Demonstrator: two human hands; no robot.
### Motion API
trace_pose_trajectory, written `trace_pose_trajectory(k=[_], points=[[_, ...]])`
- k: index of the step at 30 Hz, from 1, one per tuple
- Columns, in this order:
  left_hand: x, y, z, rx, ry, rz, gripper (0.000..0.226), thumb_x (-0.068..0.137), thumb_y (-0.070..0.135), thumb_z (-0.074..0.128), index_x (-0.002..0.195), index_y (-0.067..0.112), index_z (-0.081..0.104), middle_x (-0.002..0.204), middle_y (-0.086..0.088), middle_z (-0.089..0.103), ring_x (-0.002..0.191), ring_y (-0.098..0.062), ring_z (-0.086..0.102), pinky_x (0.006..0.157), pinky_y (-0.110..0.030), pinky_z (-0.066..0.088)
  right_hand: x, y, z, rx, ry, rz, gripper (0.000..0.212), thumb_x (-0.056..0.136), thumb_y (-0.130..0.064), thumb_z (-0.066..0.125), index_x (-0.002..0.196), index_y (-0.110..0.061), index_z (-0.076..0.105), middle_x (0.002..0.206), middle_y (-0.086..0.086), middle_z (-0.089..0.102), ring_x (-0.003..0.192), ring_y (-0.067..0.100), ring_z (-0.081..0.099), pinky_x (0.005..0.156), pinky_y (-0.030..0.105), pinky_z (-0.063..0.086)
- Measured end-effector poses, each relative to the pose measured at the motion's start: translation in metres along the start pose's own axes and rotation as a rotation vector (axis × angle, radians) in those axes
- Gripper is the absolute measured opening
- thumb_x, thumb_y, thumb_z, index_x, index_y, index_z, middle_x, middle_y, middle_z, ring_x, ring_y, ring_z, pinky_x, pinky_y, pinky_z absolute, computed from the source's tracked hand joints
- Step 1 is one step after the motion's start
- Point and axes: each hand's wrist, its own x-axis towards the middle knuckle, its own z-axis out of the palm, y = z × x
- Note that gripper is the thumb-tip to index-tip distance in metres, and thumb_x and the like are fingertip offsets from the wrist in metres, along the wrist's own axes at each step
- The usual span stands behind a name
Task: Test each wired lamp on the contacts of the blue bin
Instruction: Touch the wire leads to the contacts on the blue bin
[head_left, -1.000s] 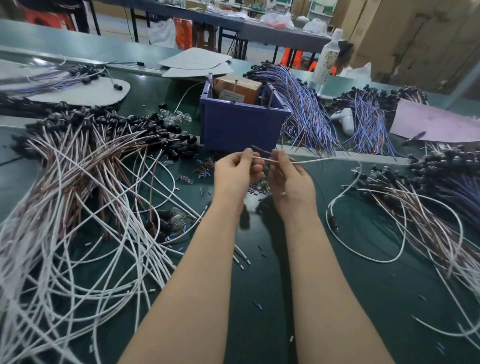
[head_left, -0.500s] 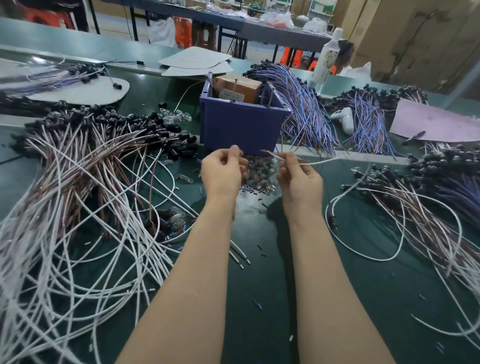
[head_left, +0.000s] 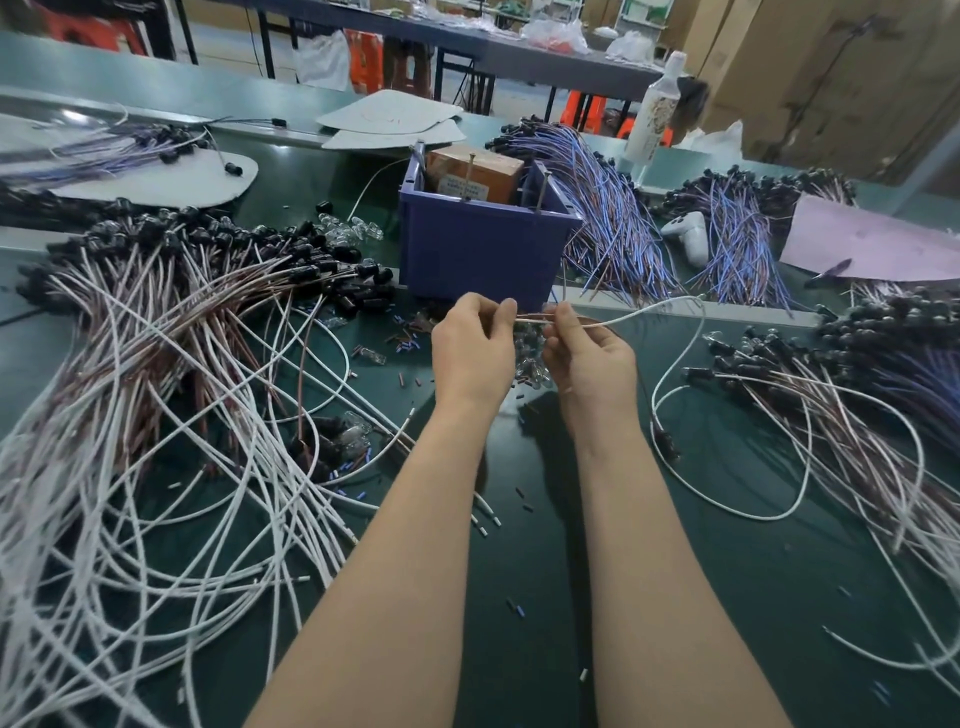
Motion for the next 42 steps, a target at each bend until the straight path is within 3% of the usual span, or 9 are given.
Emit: trace_pose_trajectory(k=[7,10,15,18,22,29,33,38,42], points=[[0.009,-0.002,-0.02,-0.149,0.337,-0.138,0.007,0.096,0.016,0.051,0.09,0.013,0.054,0.082,0.006,0.055,0.068,-0.003,0.048,0.067,-0.013,0.036,0.005,-0.008,-0.01,0.188,0.129,0.062,0.017,0.093,-0.008,0.058,0.076,-0.007,0.063,0.051,-0.006,0.063,0.045,0.0,0.055,0.048,0.011,0.047],[0.003,0.002,-0.01,-0.119,0.197,-0.053,0.016,0.091,0.007,0.053,0.103,0.013,0.063,0.114,-0.004,0.051,0.085,-0.01,0.052,0.076,-0.008,0.039,0.002,-0.005,0.0,0.26,0.081,0.148,0.016,0.092,-0.008,0.058,0.077,-0.006,0.063,0.053,-0.004,0.065,0.047,0.001,0.058,0.048,0.012,0.049],[-0.003,0.007,0.003,-0.226,-0.234,-0.039,0.023,0.096,0.018,0.054,0.107,0.005,0.069,0.103,-0.01,0.07,0.094,-0.018,0.064,0.094,-0.037,0.05,0.002,-0.003,0.008,0.378,0.036,0.225,0.018,0.093,-0.007,0.056,0.077,-0.004,0.062,0.059,0.002,0.066,0.052,0.005,0.06,0.058,0.016,0.054],[-0.006,0.009,0.01,-0.296,-0.266,-0.064,0.023,0.097,0.013,0.052,0.114,0.007,0.065,0.107,-0.008,0.068,0.09,-0.014,0.064,0.092,-0.032,0.05,0.001,-0.001,0.01,0.33,0.012,0.27,0.013,0.094,-0.013,0.056,0.085,-0.005,0.061,0.079,0.007,0.061,0.071,0.015,0.055,0.081,0.028,0.046],[-0.003,0.006,0.011,-0.337,-0.155,-0.062,0.014,0.095,0.01,0.053,0.096,0.016,0.066,0.094,-0.008,0.07,0.08,-0.017,0.065,0.084,-0.037,0.054,-0.005,-0.001,0.016,0.233,-0.002,0.267,0.017,0.094,-0.015,0.056,0.082,-0.006,0.063,0.074,0.007,0.065,0.069,0.018,0.054,0.071,0.027,0.044],[0.01,0.01,-0.004,-0.372,0.126,-0.105,0.022,0.098,0.014,0.046,0.079,0.022,0.056,0.081,0.001,0.068,0.085,-0.021,0.066,0.089,-0.045,0.052,-0.017,-0.042,0.01,-0.684,-0.179,0.0,0.034,0.096,-0.03,0.054,0.068,-0.012,0.064,0.052,-0.004,0.056,0.045,0.006,0.047,0.046,0.017,0.038],[0.026,0.019,-0.009,-0.34,0.119,-0.106,0.017,0.099,0.014,0.044,0.087,0.016,0.056,0.077,0.001,0.066,0.083,-0.021,0.066,0.089,-0.043,0.052,-0.006,-0.068,0.023,-0.951,-0.094,-0.472,0.021,0.095,-0.027,0.055,0.095,-0.015,0.071,0.083,-0.005,0.068,0.077,0.008,0.06,0.071,0.019,0.045],[0.045,0.027,-0.018,-0.202,0.017,0.025,0.015,0.098,0.013,0.047,0.09,0.014,0.06,0.072,0.004,0.062,0.075,-0.016,0.062,0.077,-0.032,0.052,0.006,-0.062,0.041,-1.269,-0.401,-0.361,0.026,0.099,-0.025,0.047,0.087,-0.015,0.068,0.068,-0.002,0.057,0.063,0.011,0.048,0.06,0.028,0.031],[0.056,0.028,-0.025,-0.253,0.016,-0.007,0.015,0.098,0.013,0.048,0.092,0.013,0.062,0.069,0.005,0.062,0.066,-0.01,0.059,0.068,-0.027,0.048,0.012,-0.057,0.047,-1.147,-0.489,-0.326,0.022,0.097,-0.025,0.052,0.091,-0.017,0.071,0.072,-0.005,0.067,0.064,0.008,0.06,0.062,0.021,0.045]])
